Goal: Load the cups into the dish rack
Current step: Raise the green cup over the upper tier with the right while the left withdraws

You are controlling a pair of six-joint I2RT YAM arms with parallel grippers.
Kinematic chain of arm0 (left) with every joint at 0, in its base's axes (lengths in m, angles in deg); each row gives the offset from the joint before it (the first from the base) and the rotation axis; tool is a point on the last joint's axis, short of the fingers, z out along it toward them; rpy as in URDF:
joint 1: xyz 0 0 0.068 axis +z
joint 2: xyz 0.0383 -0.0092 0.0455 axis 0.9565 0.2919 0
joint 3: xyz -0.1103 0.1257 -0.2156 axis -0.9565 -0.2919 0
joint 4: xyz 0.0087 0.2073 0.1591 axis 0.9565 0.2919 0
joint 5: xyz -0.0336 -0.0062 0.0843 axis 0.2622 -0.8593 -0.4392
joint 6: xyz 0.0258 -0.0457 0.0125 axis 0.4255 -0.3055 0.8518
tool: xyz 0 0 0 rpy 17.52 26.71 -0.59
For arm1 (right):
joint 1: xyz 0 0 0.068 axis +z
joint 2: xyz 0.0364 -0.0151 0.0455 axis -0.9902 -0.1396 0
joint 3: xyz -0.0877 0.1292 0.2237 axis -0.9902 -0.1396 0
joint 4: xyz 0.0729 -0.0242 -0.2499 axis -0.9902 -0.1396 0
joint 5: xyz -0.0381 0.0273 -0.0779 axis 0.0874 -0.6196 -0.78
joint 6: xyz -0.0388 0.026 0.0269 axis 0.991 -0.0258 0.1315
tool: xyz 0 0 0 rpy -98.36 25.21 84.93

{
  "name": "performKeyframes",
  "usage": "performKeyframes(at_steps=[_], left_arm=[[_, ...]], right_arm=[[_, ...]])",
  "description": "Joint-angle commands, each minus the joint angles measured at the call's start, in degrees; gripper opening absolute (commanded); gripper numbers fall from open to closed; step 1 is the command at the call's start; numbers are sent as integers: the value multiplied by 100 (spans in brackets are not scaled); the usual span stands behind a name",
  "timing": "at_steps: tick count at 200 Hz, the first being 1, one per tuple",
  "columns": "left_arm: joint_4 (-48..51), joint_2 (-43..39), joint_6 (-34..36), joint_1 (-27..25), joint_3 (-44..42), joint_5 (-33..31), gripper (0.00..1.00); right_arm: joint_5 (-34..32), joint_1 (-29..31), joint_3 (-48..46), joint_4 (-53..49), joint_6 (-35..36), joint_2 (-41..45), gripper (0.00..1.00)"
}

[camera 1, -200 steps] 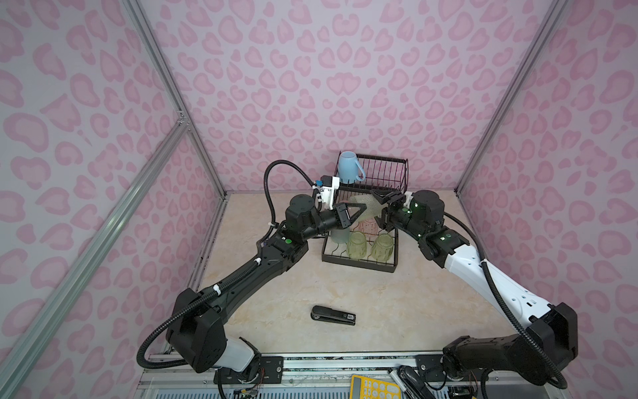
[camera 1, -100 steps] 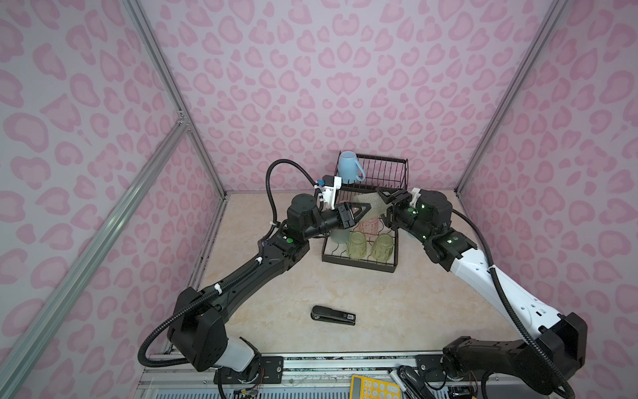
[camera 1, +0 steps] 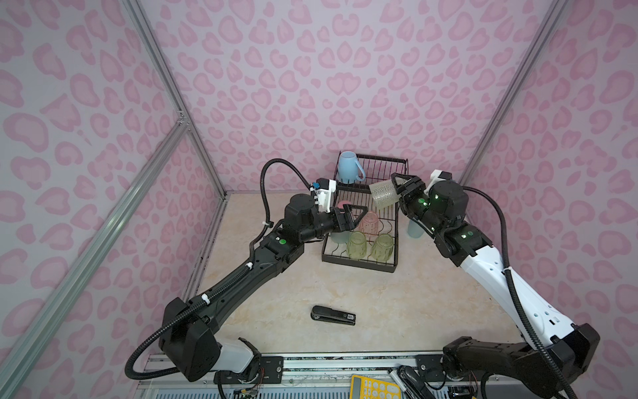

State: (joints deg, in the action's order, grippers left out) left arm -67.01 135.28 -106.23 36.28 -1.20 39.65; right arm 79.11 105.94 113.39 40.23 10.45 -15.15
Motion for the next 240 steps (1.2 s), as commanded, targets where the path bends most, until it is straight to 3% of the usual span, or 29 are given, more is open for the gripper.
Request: performKeyframes(at_steps=[1, 51, 113, 165, 240], left_arm=[[1115, -114, 397, 1, 260, -652, 93], [2509, -153, 721, 43, 555, -1535, 93], [3229, -100, 958, 254, 705, -1811, 94], [3437, -46, 1151, 479, 730, -1819, 94], [3801, 195, 1513, 678, 919, -1836, 94]], right_arm=[[-725, -6, 373, -136, 1545, -128, 48], [-1179, -2, 1222, -179, 3795, -734, 48], [-1349, -6, 2443, -552, 5331, -1900, 48], [-1398, -57, 3474, -632, 5913, -2923, 48], [-1161, -301, 5022, -836, 6028, -4531, 48]])
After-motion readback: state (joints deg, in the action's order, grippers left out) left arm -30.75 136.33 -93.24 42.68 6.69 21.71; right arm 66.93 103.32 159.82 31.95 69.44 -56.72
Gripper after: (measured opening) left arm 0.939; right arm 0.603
